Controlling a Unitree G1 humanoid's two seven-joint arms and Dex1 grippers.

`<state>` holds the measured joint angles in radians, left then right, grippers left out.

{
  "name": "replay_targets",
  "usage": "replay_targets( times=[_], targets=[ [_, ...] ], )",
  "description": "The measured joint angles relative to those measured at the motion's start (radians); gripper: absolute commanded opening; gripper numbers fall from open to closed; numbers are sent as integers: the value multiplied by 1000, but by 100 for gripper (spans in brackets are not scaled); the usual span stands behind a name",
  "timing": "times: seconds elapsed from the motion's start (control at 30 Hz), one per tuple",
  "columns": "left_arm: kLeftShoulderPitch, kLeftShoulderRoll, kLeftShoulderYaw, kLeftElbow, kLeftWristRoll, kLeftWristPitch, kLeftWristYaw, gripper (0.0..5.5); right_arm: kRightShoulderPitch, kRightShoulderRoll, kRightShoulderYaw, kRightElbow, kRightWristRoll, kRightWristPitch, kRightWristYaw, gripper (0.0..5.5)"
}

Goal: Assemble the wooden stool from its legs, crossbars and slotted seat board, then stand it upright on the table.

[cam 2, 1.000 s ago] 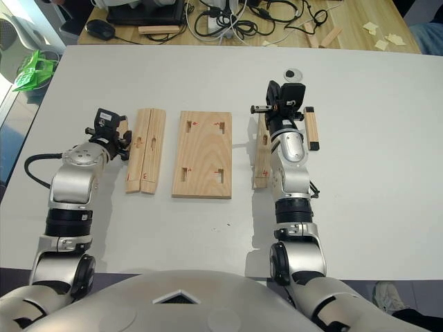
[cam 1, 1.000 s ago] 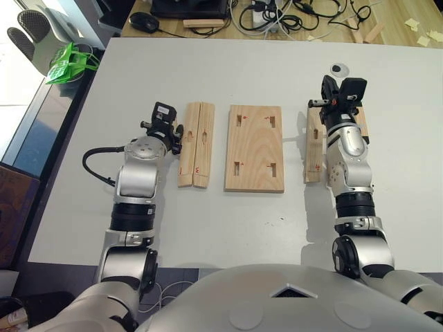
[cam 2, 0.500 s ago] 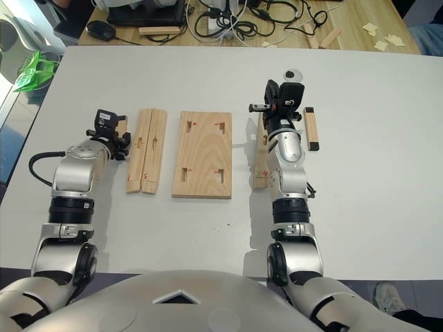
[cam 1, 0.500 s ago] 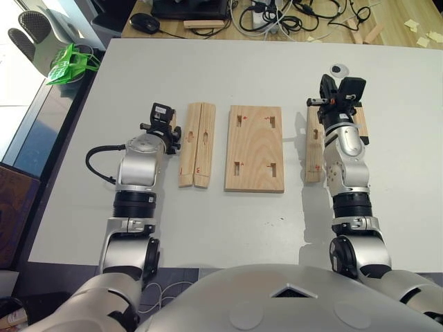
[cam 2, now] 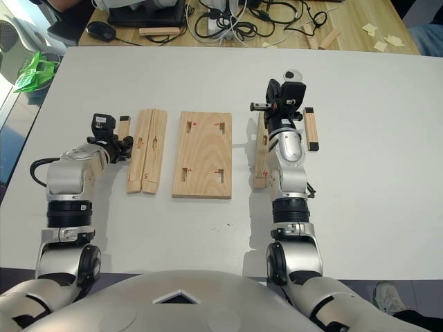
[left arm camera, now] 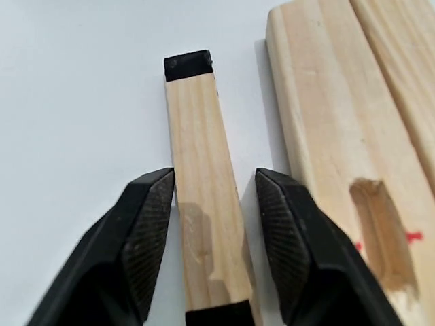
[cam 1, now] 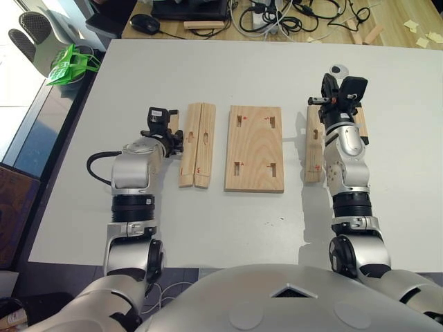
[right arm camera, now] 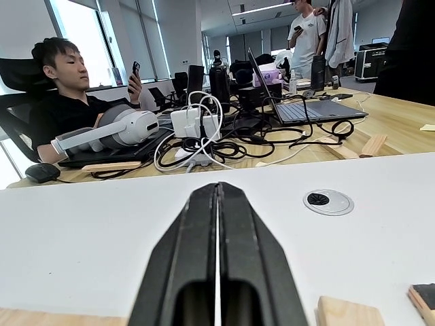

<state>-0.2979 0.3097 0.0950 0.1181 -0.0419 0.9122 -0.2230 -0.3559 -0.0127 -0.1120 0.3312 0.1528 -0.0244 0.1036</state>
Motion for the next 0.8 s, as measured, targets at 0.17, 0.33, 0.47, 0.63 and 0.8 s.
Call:
replay_targets(
  times=[0.17, 0.33, 0.47, 0.63, 0.8],
  targets=[
    [-5, -3, 14, 9, -31, 12, -2, 129, -7, 4, -10, 20, 8, -16, -6, 0],
    [-10, 4, 13, 20, -38, 12, -8, 129, -20, 5, -10, 34, 8, -29, -7, 0],
    [12, -3, 3, 3, -29, -58, 18, 129, -36, 3, -11, 45, 8, -36, -7, 0],
    [43, -41, -16, -71, -8, -214, 73, 129, -36, -13, -9, 57, 0, -43, 4, 20],
    [14, -25, 24, -70, 10, -413, 101, 129, -38, -37, -11, 38, 33, -16, 64, 87]
  ],
)
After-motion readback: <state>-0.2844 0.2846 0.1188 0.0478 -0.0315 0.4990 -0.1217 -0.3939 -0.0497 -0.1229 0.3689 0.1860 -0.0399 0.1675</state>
